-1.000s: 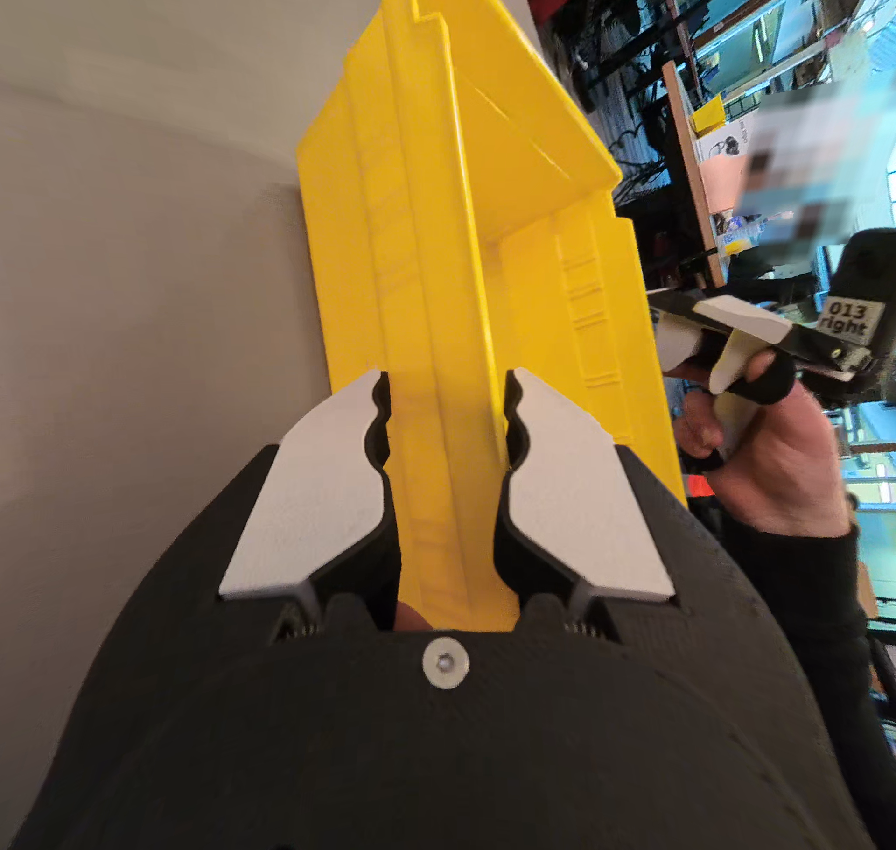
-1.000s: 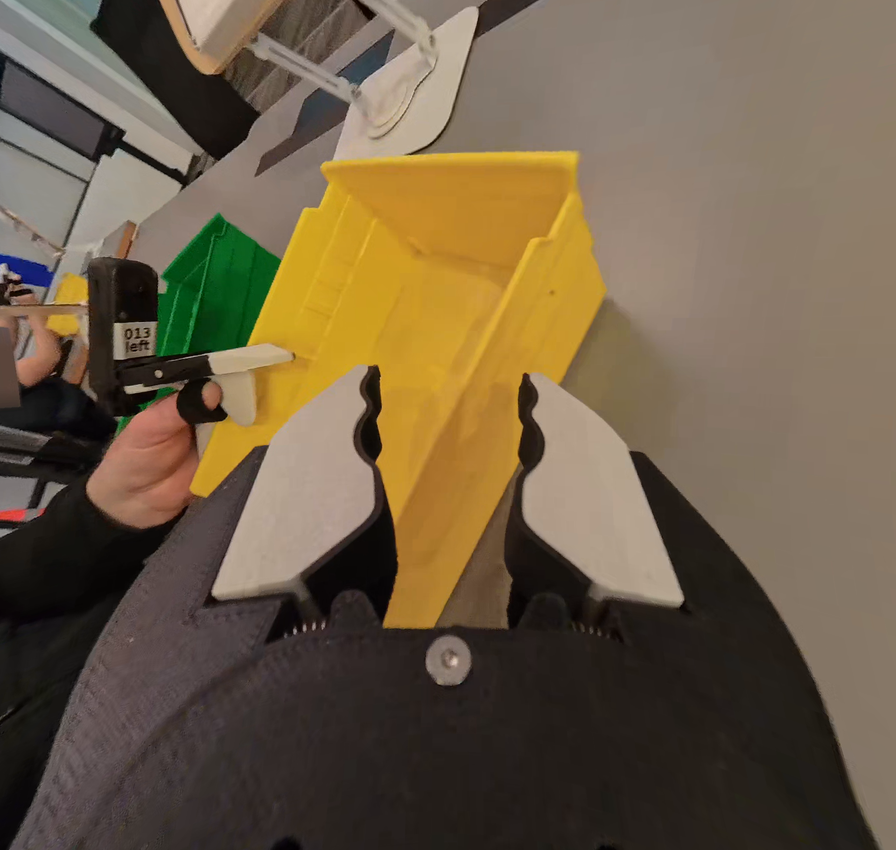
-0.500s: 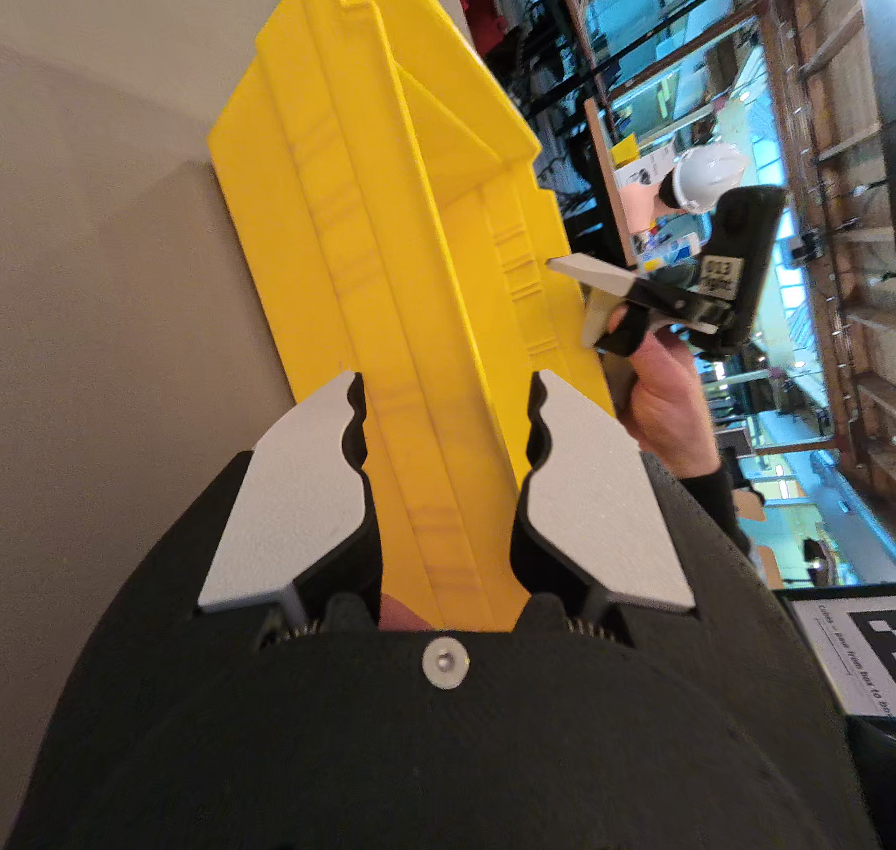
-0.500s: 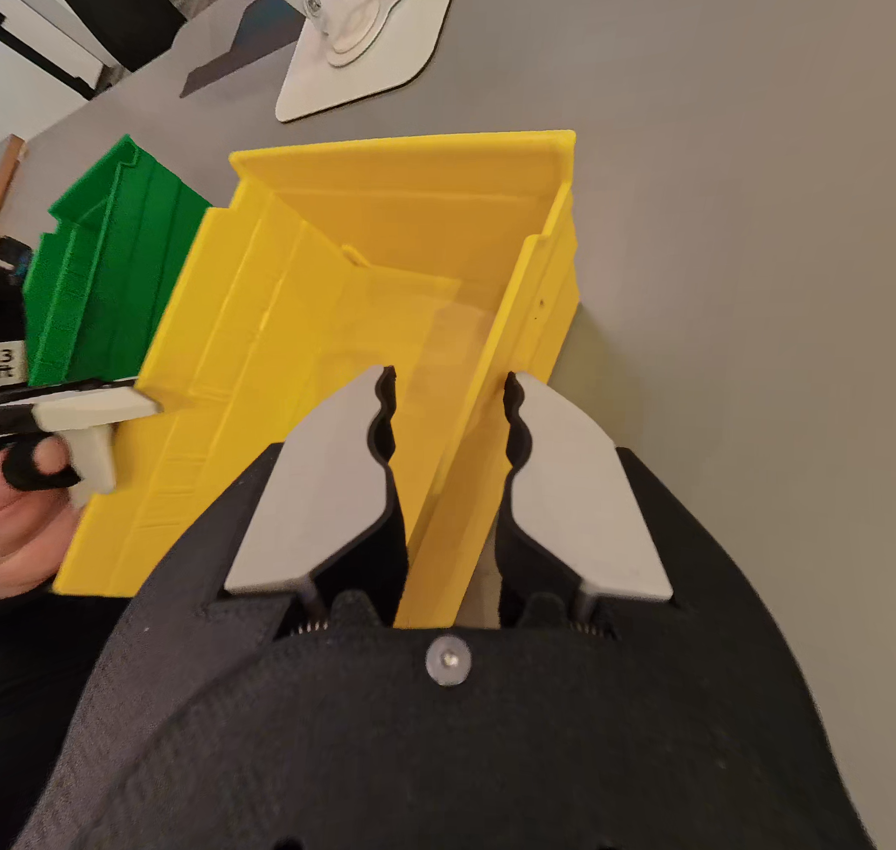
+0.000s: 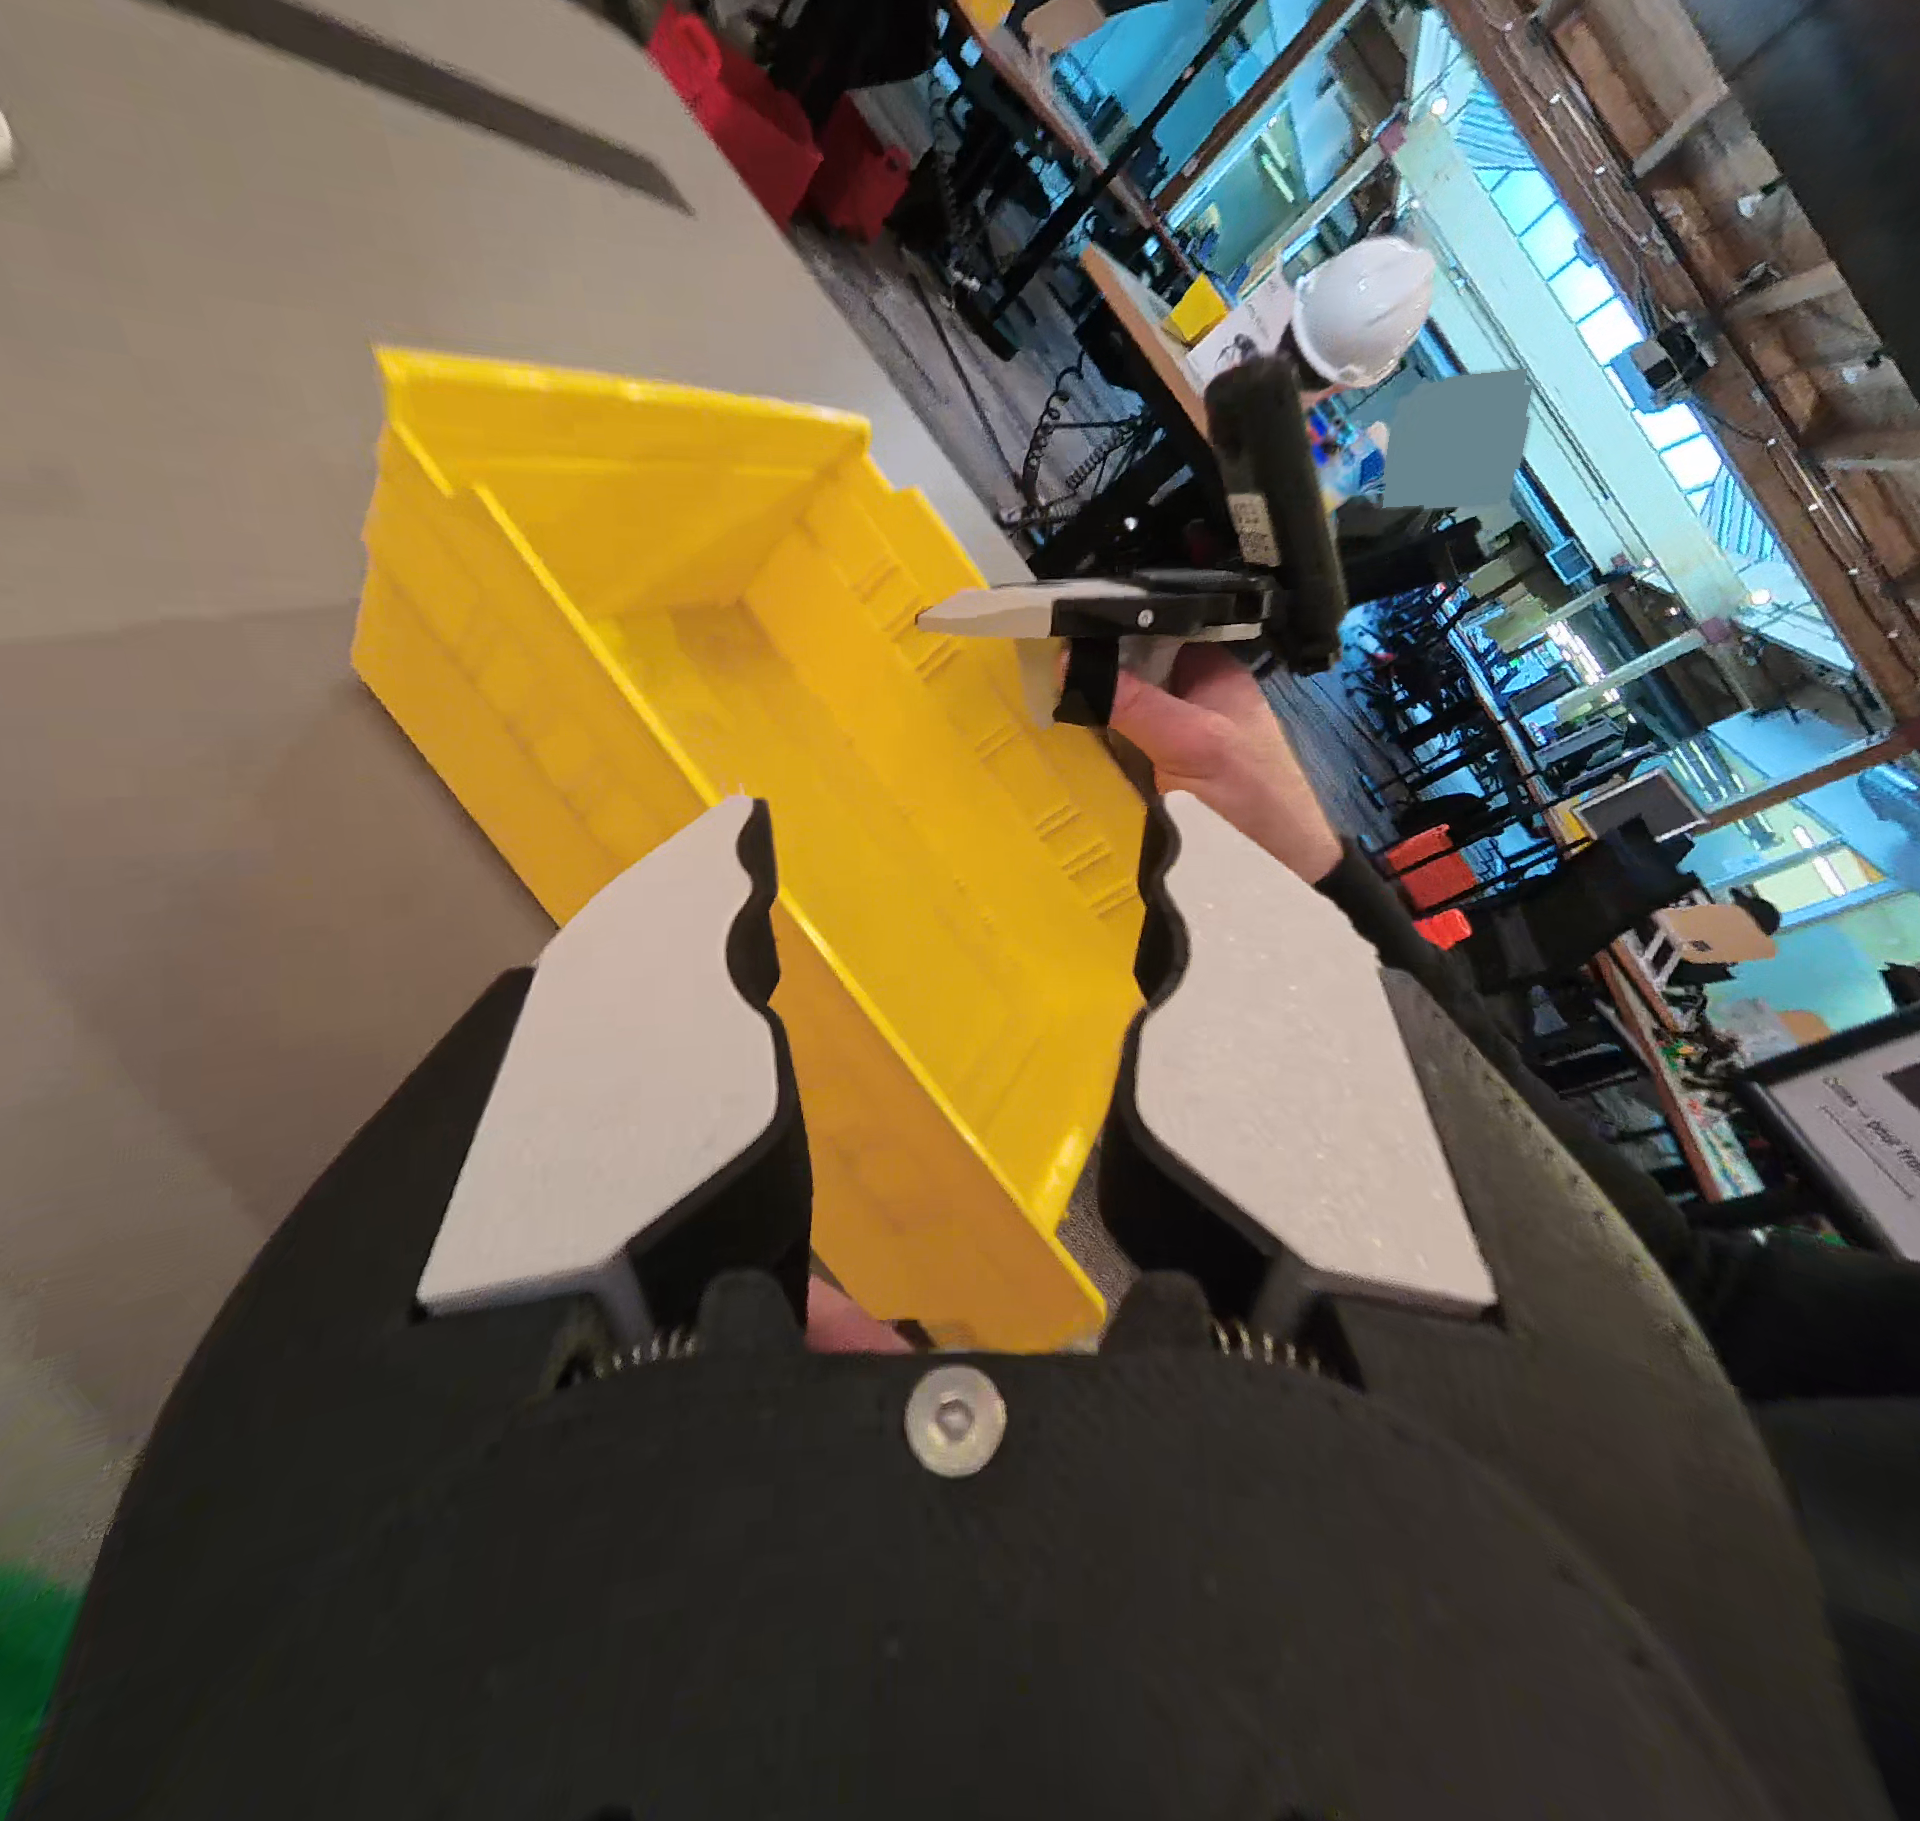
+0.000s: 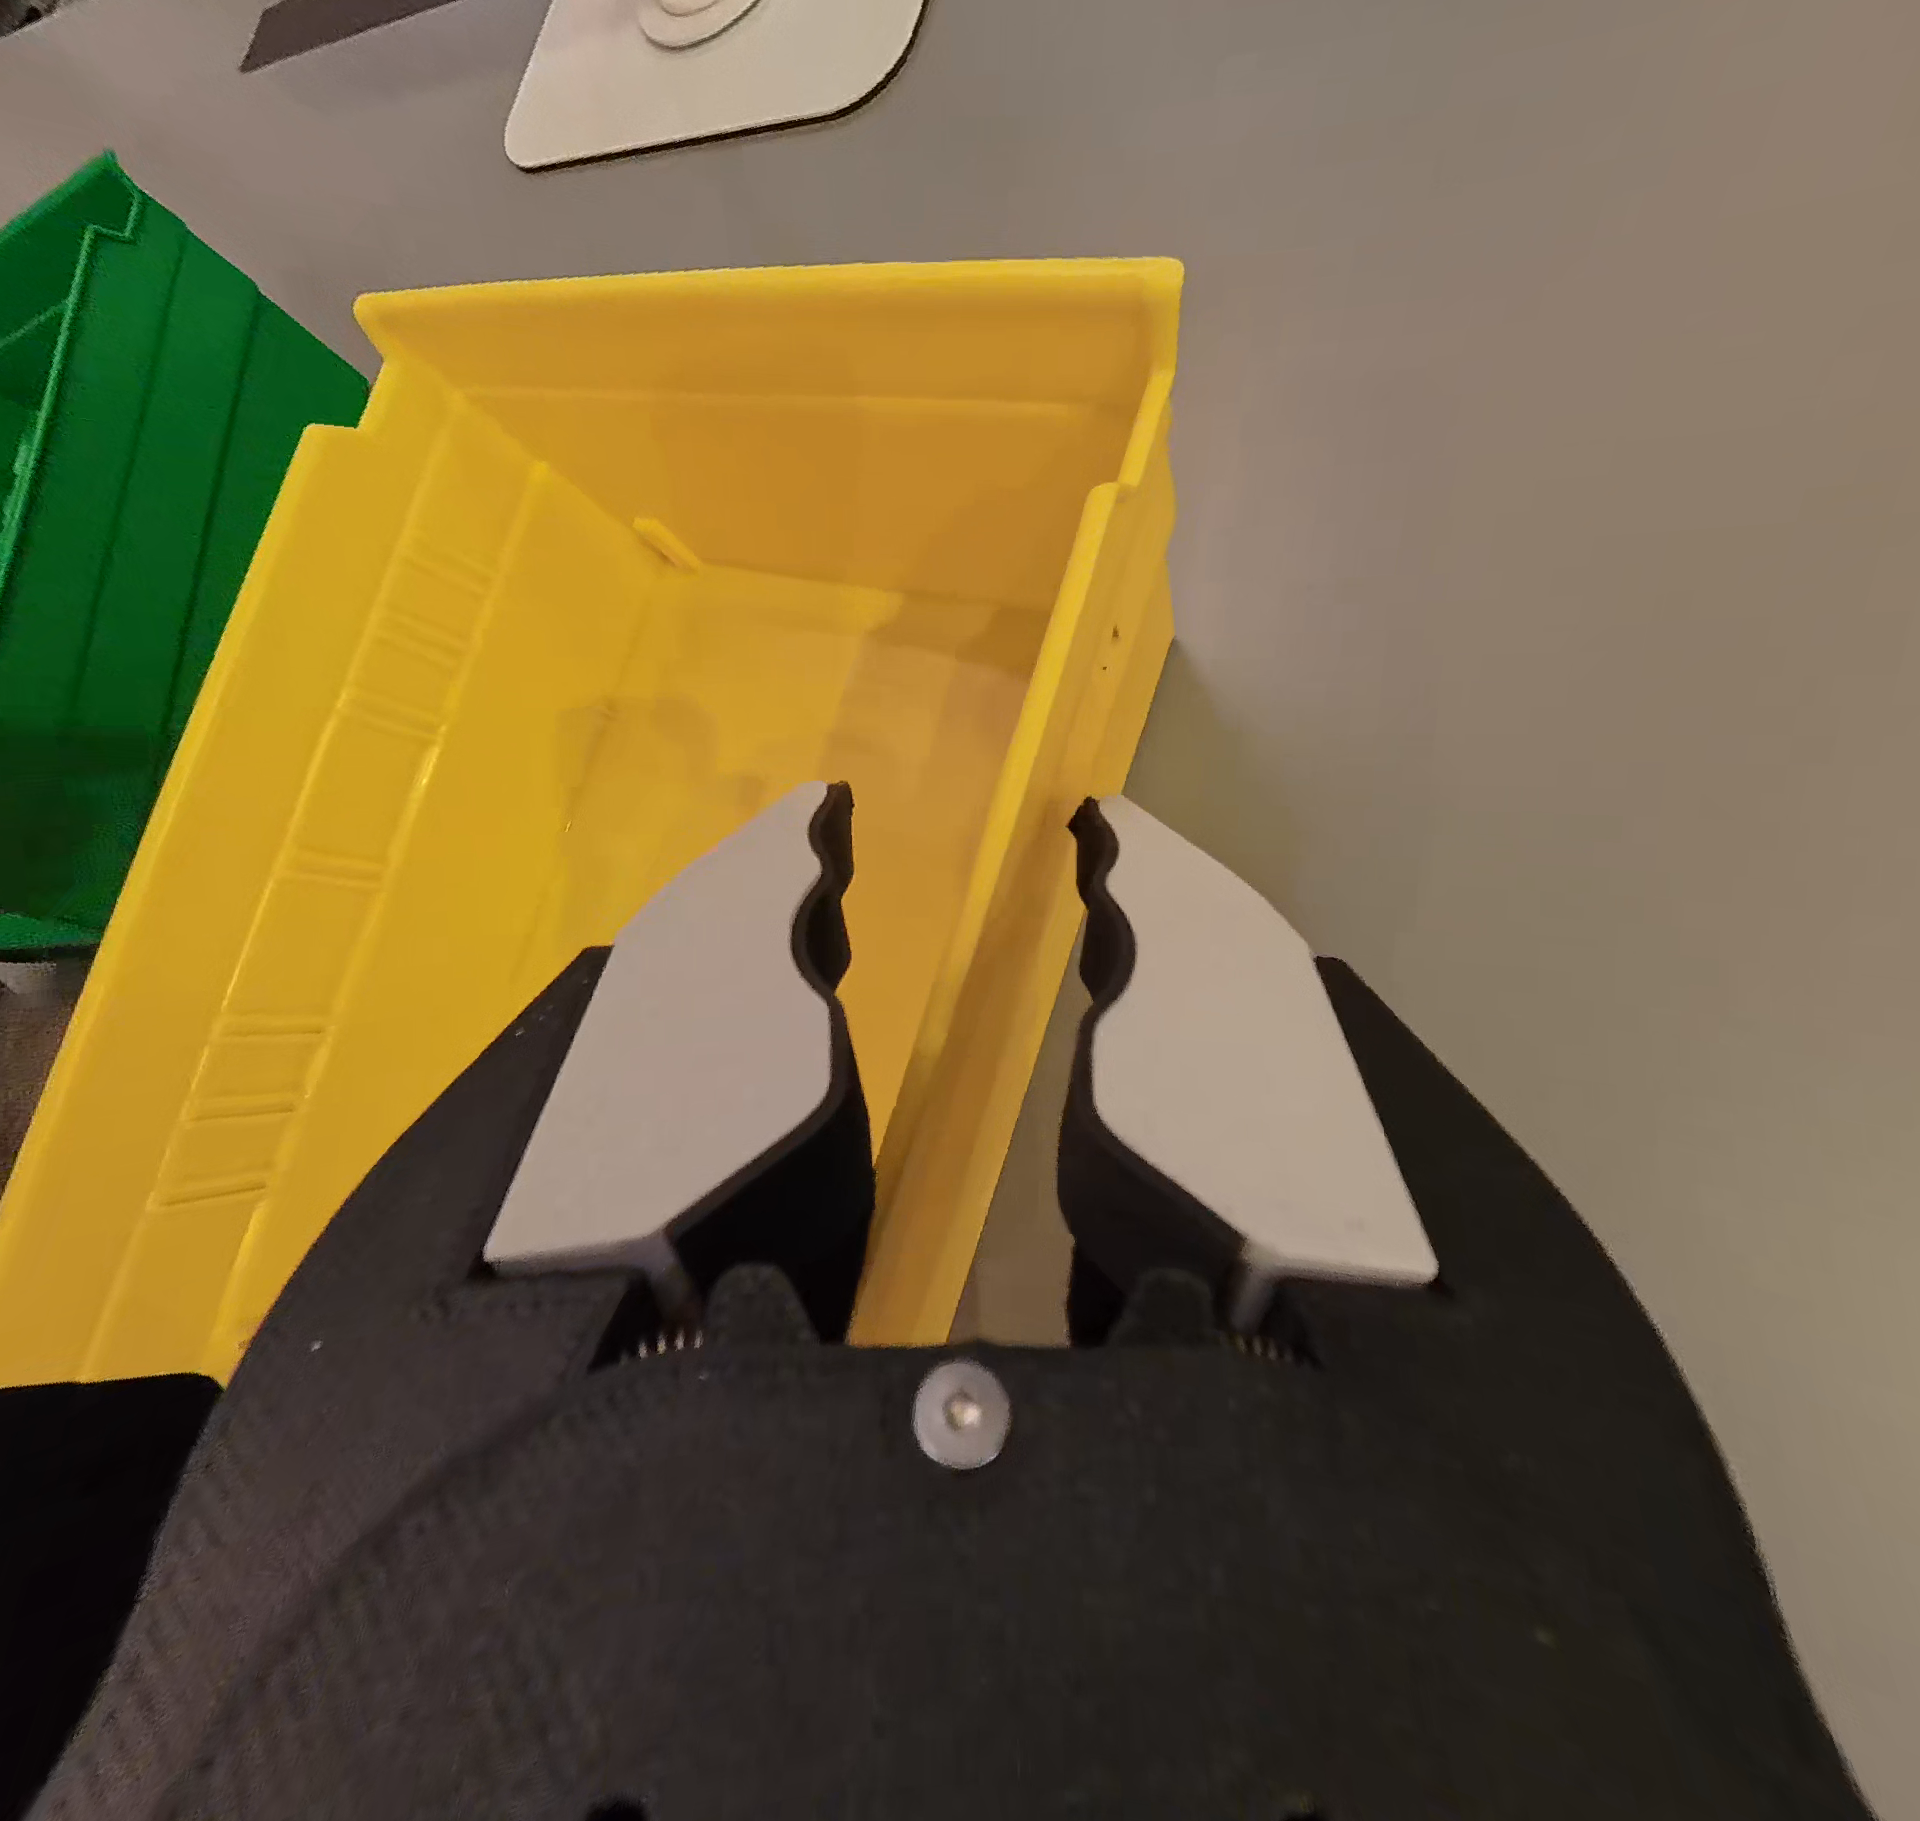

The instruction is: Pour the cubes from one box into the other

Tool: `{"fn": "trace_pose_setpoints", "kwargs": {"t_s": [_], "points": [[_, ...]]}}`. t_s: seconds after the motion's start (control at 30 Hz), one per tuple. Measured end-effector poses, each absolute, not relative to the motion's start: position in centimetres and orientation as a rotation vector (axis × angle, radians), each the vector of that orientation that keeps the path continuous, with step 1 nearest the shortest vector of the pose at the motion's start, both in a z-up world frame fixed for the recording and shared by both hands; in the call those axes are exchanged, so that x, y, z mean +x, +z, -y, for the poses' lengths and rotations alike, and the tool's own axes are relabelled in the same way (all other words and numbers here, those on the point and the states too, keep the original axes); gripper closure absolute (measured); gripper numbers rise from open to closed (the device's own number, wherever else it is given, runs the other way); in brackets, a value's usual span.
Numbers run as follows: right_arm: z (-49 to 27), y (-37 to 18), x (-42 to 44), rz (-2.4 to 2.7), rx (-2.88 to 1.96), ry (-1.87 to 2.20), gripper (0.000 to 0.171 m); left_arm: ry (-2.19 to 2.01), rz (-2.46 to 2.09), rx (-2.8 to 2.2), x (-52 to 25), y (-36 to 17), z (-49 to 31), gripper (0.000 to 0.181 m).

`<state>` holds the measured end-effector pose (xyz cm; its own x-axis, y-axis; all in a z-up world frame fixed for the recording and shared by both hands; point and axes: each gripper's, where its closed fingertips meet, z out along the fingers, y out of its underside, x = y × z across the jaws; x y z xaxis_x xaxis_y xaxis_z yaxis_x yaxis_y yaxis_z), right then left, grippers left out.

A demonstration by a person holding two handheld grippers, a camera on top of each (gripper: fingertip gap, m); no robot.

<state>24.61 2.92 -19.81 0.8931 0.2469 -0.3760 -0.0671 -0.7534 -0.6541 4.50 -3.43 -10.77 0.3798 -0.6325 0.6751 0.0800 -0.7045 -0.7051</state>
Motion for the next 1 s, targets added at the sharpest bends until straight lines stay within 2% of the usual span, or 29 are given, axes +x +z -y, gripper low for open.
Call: {"fn": "trace_pose_setpoints", "kwargs": {"t_s": [0.27,0.4,0.5,0.73,1.0], "points": [[-2.2,-13.2,26.3,0.166,-2.265,0.312,0.130,-1.064,-0.334,-1.910,-10.0,-6.8,-2.1,0.117],[-1.9,-9.0,21.0,0.306,-2.184,0.368,0.130,-0.707,-0.267,-1.994,-20.0,-8.0,-5.0,0.116],[-1.6,-7.9,14.0,0.469,-2.159,0.490,0.131,-0.531,-0.199,-2.083,-25.9,-10.1,-6.0,0.114],[-2.5,-11.2,-2.1,0.914,-2.289,0.680,0.125,-0.390,-0.223,-2.310,-30.3,-14.9,-6.8,0.101],[-7.7,-16.3,-11.3,1.116,-2.464,0.656,0.128,-0.477,-0.148,-2.387,-31.7,-18.0,-8.0,0.114]]}}
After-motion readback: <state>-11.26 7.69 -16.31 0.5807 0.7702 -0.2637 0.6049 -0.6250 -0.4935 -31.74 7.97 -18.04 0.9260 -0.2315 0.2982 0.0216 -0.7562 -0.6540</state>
